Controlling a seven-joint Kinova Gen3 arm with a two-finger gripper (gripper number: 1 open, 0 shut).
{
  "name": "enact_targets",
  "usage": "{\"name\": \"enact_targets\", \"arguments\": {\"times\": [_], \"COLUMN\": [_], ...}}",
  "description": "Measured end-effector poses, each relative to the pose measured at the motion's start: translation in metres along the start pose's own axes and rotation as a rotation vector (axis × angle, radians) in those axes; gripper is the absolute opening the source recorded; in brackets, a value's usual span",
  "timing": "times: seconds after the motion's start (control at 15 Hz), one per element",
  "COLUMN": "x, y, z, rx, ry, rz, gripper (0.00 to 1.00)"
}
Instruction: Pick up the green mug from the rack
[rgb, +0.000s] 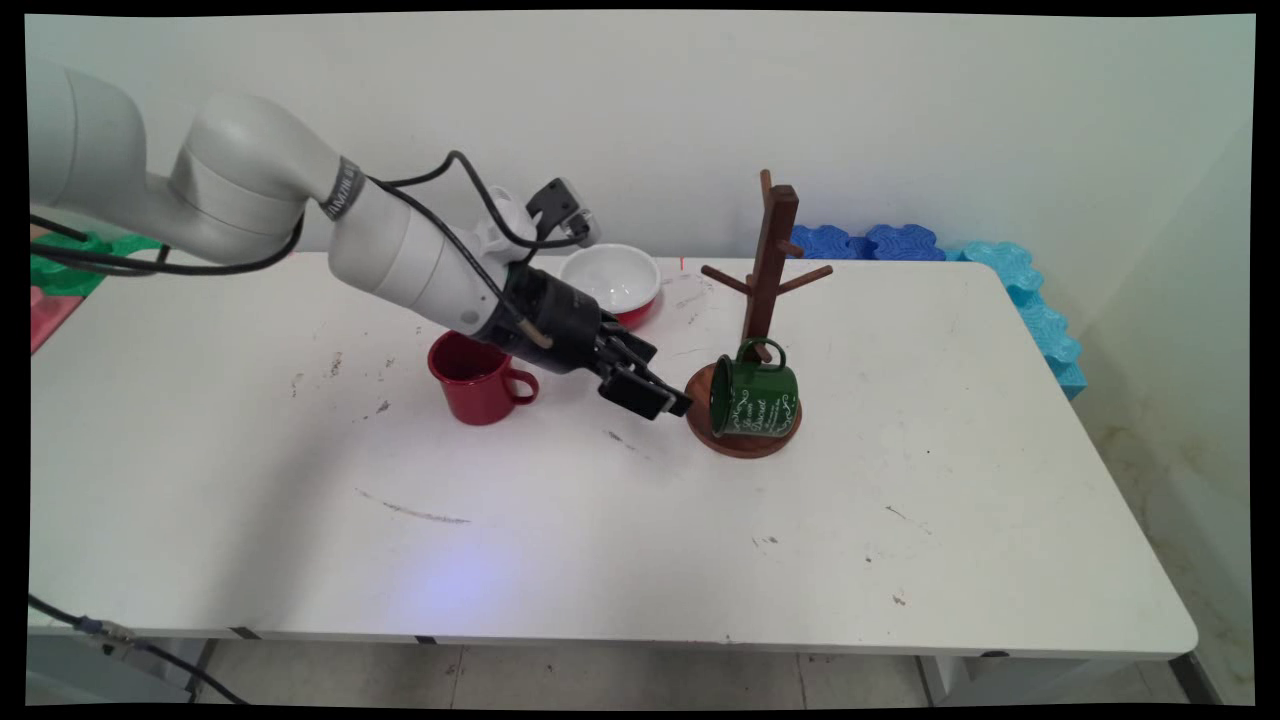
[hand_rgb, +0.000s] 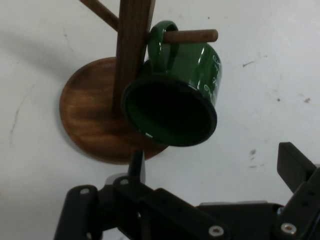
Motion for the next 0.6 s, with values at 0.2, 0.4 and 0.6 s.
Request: {"name": "enact_targets", "arguments": {"times": [0.2, 0.4, 0.6], "x": [-0.001, -0.003, -0.005], "y": [0.003, 0.005, 0.007], "z": [0.006, 0.011, 0.016], "rx": [-0.004, -0.007, -0.011], "ry": [0.012, 0.020, 0.027], "rz": [-0.027, -0.047, -0.064], "gripper": [1.00, 1.00, 1.00]}}
